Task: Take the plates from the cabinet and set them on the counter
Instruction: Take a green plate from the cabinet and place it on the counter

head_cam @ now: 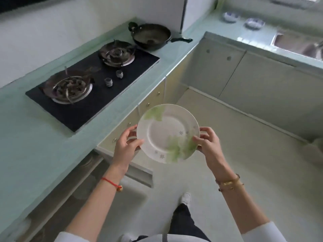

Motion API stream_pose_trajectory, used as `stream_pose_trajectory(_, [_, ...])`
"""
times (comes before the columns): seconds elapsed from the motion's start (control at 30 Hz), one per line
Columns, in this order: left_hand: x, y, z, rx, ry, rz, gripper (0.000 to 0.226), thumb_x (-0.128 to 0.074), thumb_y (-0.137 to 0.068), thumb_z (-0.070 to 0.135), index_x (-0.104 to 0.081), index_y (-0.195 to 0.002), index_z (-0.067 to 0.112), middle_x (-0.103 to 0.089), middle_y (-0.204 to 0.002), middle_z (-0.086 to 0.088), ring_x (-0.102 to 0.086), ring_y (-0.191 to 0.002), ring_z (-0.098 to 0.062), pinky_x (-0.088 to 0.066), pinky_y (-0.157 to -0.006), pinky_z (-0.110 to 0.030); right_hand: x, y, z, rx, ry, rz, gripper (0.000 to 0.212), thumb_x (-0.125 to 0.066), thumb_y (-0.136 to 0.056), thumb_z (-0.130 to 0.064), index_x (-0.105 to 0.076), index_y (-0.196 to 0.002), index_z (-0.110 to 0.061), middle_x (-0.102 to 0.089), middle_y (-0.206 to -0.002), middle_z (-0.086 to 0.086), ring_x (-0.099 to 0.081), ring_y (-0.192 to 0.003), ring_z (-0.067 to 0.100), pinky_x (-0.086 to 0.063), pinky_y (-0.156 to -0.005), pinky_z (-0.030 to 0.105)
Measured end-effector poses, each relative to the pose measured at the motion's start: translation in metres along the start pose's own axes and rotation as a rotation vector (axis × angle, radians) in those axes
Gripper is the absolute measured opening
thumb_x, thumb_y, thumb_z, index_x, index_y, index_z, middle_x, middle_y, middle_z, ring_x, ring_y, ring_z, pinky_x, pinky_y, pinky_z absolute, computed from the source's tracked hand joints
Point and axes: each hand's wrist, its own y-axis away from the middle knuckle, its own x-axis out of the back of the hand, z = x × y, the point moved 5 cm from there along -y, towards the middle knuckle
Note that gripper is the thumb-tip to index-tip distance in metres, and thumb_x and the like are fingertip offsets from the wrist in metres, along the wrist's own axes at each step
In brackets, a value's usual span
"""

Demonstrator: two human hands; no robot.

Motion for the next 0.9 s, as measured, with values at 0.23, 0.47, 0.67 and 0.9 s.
stream_pose_trajectory(0.23, [-0.170, -0.073, 0.030, -0.022, 0.064, -0.087, 0.047, -0.063, -0.084, -0.005, -0.066, -0.117, 0.029, -0.071, -0.105, 0.002, -0.068, -0.094, -0.013, -0.057, -0.082, -0.030, 0.131, -0.083, -0.065, 0.122, 0.066, 0.130, 0.025, -0.061, -0.083, 0.002, -0.060, -0.090, -0.022, -0.065, -0.080, 0.004, -0.059, -0.066, 0.015, -0.051, -0.061, 0.030])
stream_pose_trajectory(0.47, [-0.292, -0.138, 0.065, -0.061, 0.008, -0.171, 0.048, -0.063, -0.083, -0.005, -0.066, -0.118, 0.028, -0.069, -0.114, -0.001, -0.066, -0.098, -0.015, -0.056, -0.080, -0.027, 0.216, -0.160, -0.106, 0.143, 0.070, 0.242, 0.021, -0.059, -0.084, -0.003, -0.059, -0.098, -0.018, -0.065, -0.088, 0.007, -0.060, -0.076, 0.019, -0.049, -0.067, 0.030])
stream_pose_trajectory(0.67, [-0.377, -0.210, 0.092, -0.090, -0.079, -0.255, 0.049, -0.063, -0.085, -0.004, -0.063, -0.125, 0.023, -0.068, -0.117, -0.003, -0.065, -0.107, -0.018, -0.057, -0.089, -0.036, 0.264, -0.237, -0.130, 0.116, 0.056, 0.356, 0.023, -0.058, -0.084, -0.002, -0.058, -0.105, -0.011, -0.066, -0.095, 0.009, -0.060, -0.082, 0.020, -0.050, -0.070, 0.032])
stream_pose_trajectory(0.9, [-0.473, -0.333, 0.126, -0.113, -0.125, -0.354, 0.049, -0.062, -0.085, -0.004, -0.062, -0.127, 0.020, -0.067, -0.122, -0.006, -0.061, -0.117, -0.027, -0.050, -0.103, -0.051, 0.303, -0.360, -0.174, 0.104, 0.081, 0.452, 0.022, -0.059, -0.085, -0.002, -0.058, -0.106, -0.010, -0.067, -0.102, 0.013, -0.063, -0.089, 0.023, -0.055, -0.084, 0.044])
